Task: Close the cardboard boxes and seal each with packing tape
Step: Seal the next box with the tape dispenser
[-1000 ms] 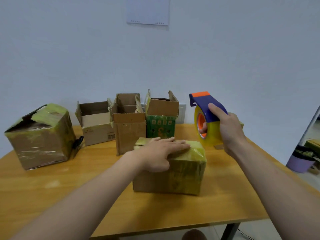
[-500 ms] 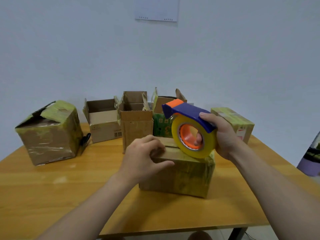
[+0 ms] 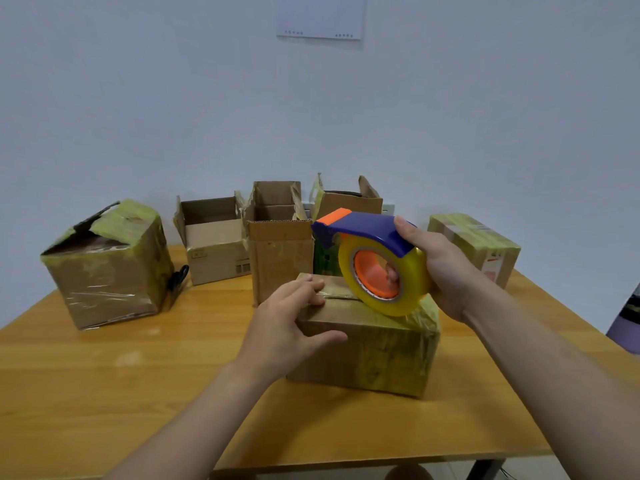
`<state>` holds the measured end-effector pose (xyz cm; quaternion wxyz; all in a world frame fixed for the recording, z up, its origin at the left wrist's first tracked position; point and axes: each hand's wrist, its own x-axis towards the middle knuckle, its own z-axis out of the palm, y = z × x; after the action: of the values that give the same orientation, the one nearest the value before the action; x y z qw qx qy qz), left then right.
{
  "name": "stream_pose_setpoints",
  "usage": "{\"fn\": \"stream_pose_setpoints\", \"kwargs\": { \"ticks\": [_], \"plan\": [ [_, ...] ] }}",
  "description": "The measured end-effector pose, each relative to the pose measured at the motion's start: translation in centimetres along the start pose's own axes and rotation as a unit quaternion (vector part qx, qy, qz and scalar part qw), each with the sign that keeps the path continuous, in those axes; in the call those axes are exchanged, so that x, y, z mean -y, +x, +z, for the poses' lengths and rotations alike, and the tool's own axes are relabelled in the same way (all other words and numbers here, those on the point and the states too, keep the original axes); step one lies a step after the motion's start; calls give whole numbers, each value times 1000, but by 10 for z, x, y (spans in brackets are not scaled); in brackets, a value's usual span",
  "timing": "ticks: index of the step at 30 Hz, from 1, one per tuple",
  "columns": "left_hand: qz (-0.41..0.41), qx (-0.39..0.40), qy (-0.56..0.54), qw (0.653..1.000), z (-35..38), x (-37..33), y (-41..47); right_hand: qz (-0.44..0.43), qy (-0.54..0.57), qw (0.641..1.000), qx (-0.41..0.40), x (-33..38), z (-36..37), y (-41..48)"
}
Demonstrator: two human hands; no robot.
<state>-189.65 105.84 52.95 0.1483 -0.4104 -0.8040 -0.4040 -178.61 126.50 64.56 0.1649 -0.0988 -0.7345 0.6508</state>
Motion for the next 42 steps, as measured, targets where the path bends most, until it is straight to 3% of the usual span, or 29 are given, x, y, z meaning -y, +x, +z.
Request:
{"fn": "stream_pose_setpoints", "kwargs": {
  "ticks": [5,12,16,20,24,32,38,39,42],
  "plan": [
    [12,8,-7,1000,-14,-5,-1,-56,41,997,-24,6,-14,0],
    [16,109,13,994,-19,10,0,-21,65,998,6,8,-29,3],
    [-80,16,-98,992,-9,6,-5,-28,57,998,15,1,-34,3],
    [-211,-116,-188,952,-2,-4,4,-18,90,996,17,-5,-45,6],
    [-291,-143,-263,909,1,-4,9,-21,93,995,29,-8,-45,10],
    [-258,-170,-286,907,-1,-11,1,-28,93,994,49,-13,-48,17],
    [-329,-137,-441,824,-4,-12,3,-24,112,992,52,-18,-53,20],
    [-327,-130,-431,831,-7,-11,5,-22,119,991,54,-19,-53,20],
    [-261,-119,-273,918,-16,-7,17,-13,144,988,61,-21,-54,23]
  ]
}}
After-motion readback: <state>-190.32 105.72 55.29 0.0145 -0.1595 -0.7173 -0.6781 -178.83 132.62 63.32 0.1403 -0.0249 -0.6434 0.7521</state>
